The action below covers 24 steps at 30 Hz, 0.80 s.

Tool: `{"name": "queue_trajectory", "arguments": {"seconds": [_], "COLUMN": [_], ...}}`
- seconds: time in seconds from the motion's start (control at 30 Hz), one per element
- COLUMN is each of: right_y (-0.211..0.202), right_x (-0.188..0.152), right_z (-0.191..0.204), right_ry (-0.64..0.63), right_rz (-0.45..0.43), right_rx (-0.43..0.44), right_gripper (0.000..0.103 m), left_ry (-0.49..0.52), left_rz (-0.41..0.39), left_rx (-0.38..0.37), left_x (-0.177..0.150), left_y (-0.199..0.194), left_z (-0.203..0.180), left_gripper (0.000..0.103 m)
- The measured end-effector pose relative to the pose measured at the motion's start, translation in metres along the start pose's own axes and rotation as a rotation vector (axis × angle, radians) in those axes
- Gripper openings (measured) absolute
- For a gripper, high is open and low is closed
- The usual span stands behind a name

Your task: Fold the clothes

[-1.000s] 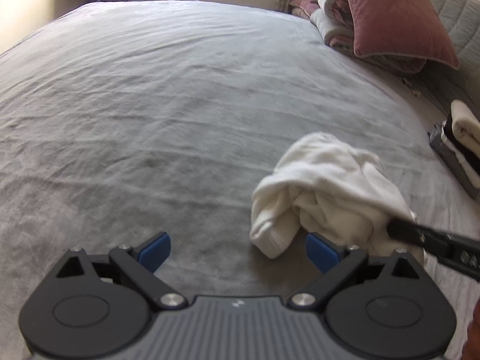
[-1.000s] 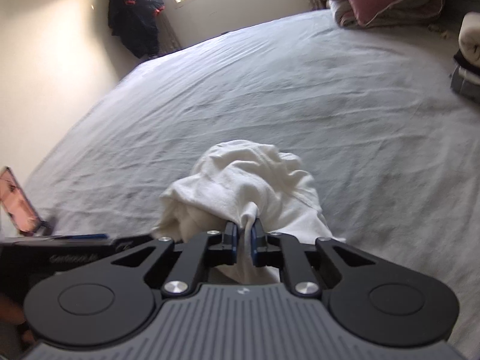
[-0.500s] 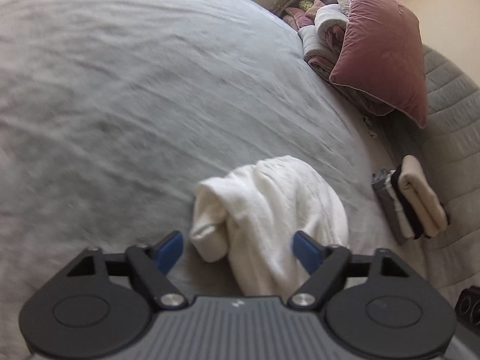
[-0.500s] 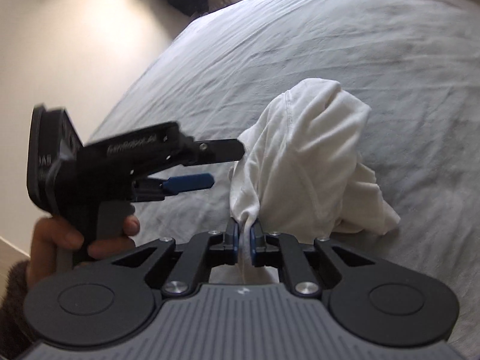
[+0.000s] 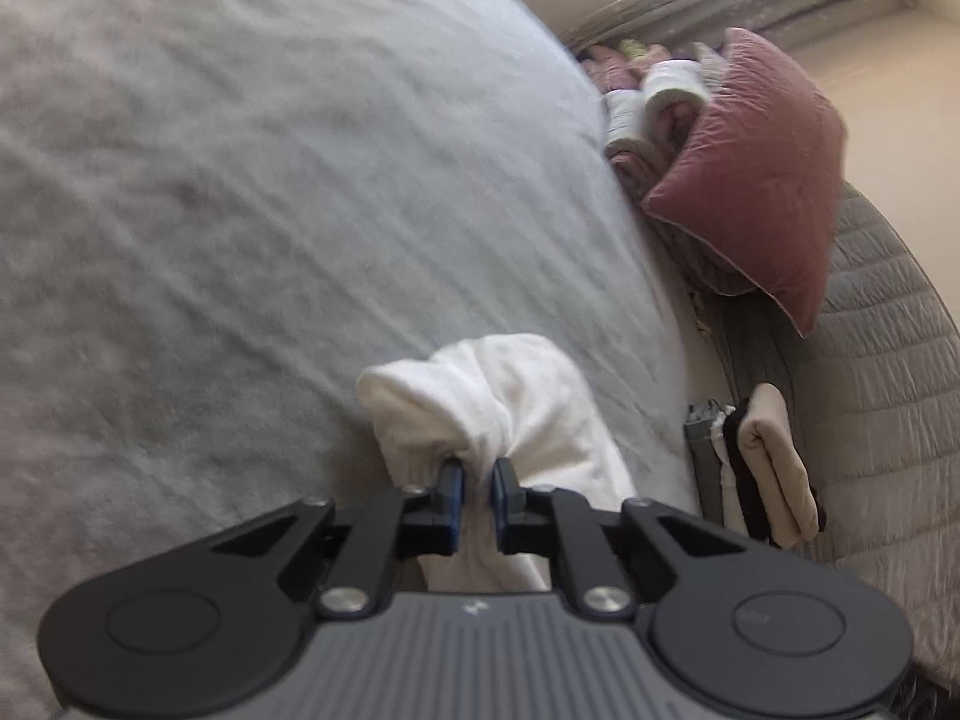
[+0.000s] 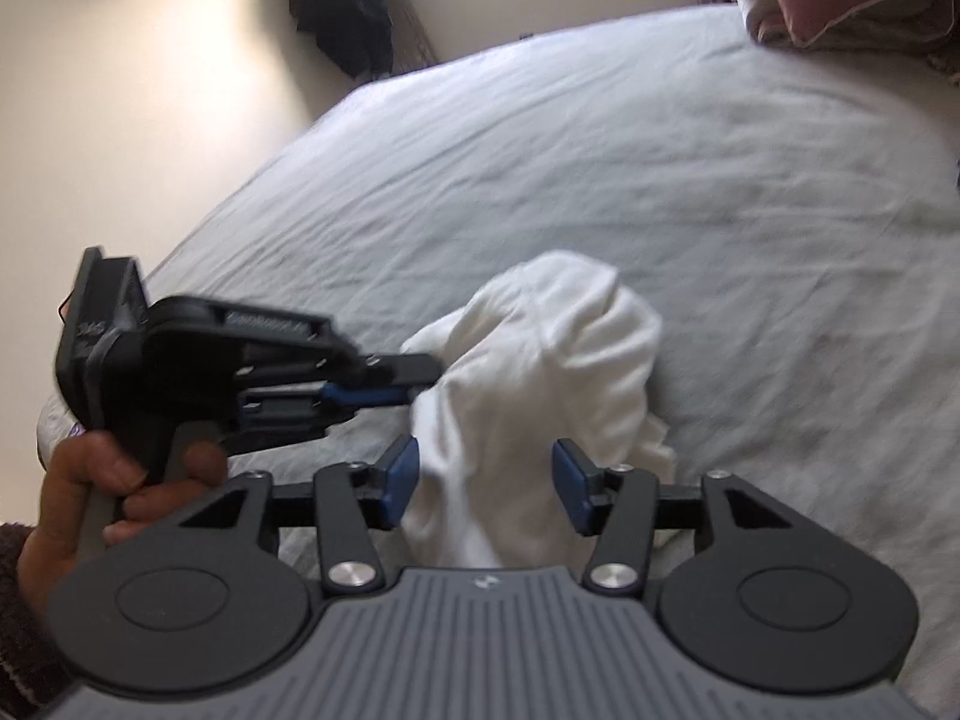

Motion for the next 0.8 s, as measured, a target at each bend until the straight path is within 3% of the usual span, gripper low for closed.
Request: {"name": "queue_trajectory", "arguments": {"seconds": [0.03, 0.2, 0.43, 0.67, 0.73, 0.8], "right_y": [-0.002, -0.006, -0.001, 0.012, 0.014, 0.015], "right_x": [0.002, 0.007, 0.008, 0.003, 0.002, 0.004], "right_z": [-0.003, -0.018, -0.016, -0.007, -0.007, -0.009], "right_ry": [0.012, 0.075, 0.087, 0.041, 0.04, 0.044], "right_rz": [-0.013, -0.039, -0.033, -0.011, -0.008, -0.01], "right_rx": [-0.008, -0.022, -0.012, -0.042, -0.049, -0.054], "right_gripper": [0.063, 0.065, 0.065, 0.065, 0.065, 0.065], "left_ry": [0.028, 0.168, 0.277, 0.296, 0.283, 0.271], "left_rz": [-0.005, -0.028, 0.069, 0.209, 0.2, 0.168], "left_rx": [0.003, 0.021, 0.047, 0.113, 0.113, 0.114], "left_x": [-0.002, -0.013, -0.045, -0.067, -0.063, -0.056], "left_y": [-0.006, -0.035, -0.052, -0.055, -0.063, -0.073], "left_z": [-0.003, -0.019, -0.001, 0.043, 0.051, 0.058], "left_gripper": [0.009, 0.009, 0.009, 0.009, 0.011, 0.023]}}
Point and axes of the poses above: each gripper's, at about its wrist camera, not at the fingertips, and y roughly the way its jaws point, z to its left, x to its top, the point moved 5 cm from there along y, roughly the way its jaws point, and after that the axes turned 5 degrees about z, right-handed, at the moved point
